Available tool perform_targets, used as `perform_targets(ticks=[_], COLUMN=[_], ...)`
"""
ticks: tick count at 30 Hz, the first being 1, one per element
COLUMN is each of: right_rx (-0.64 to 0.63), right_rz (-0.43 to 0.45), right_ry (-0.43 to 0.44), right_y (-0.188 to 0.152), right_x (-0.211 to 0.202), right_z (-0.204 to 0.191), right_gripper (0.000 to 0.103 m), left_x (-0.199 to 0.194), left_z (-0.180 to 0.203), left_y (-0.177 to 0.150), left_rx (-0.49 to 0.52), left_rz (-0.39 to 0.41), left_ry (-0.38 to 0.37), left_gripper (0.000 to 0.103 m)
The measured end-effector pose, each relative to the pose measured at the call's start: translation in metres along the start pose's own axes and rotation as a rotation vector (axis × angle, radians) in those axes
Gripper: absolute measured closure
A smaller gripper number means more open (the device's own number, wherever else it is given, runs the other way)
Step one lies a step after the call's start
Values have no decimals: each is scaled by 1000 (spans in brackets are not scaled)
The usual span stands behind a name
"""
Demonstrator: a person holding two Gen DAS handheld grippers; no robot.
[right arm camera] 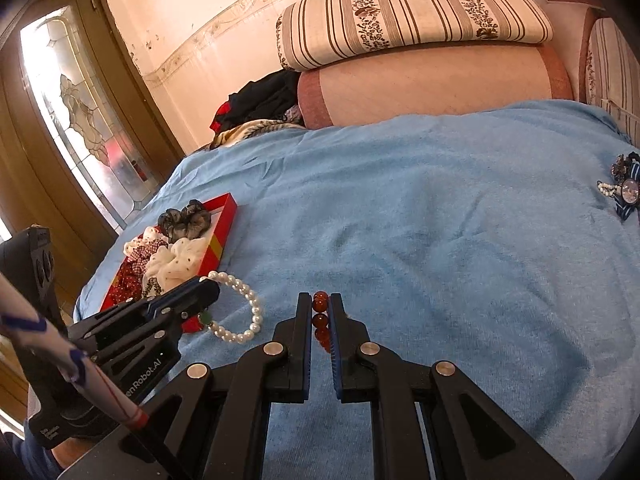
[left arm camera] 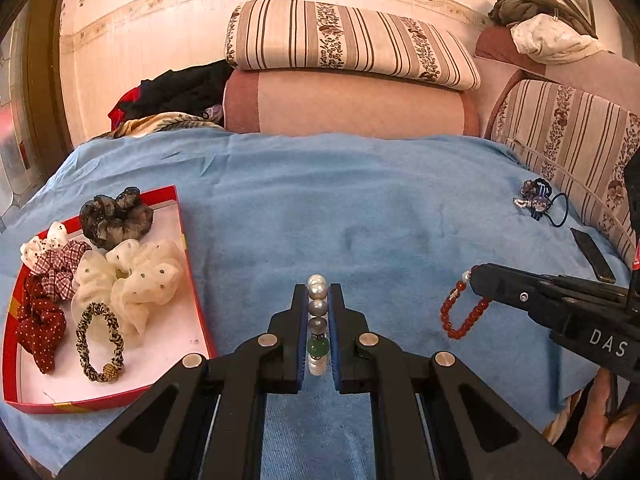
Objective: Organize jewelry
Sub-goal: 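Carry both held bracelets over the red-rimmed tray with both tools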
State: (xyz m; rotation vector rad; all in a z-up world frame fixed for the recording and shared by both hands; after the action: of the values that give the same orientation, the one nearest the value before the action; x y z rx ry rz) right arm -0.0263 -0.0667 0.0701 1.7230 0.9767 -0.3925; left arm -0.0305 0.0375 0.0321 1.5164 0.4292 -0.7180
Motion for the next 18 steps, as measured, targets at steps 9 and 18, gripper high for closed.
perform_targets(ticks=[9, 18], right_rx=[1, 21], right_rz=[5, 16], right_ry=[-5, -12], right_y=[-1, 1], right_x=[-3, -16], right_z=[-2, -11], right_gripper=[94, 94], left_x=[-9, -22], left_z=[-8, -15], left_y=[4, 10], left_rx=[-17, -36], left_rz=[18, 53], left_ry=[3, -5], left_gripper=[94, 94])
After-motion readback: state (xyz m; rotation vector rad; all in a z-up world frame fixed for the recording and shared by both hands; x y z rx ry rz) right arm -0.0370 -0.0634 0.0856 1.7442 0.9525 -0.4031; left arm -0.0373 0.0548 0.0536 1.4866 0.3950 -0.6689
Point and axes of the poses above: each gripper's, at about its wrist camera, not at the fingertips, and x roughly the way its jaws point, z to its right, y to its top, the point moved 8 cm from there along x, roughly the way its jaws point, and after that the axes turned 2 degrees about -z, right-handed, at the moved point
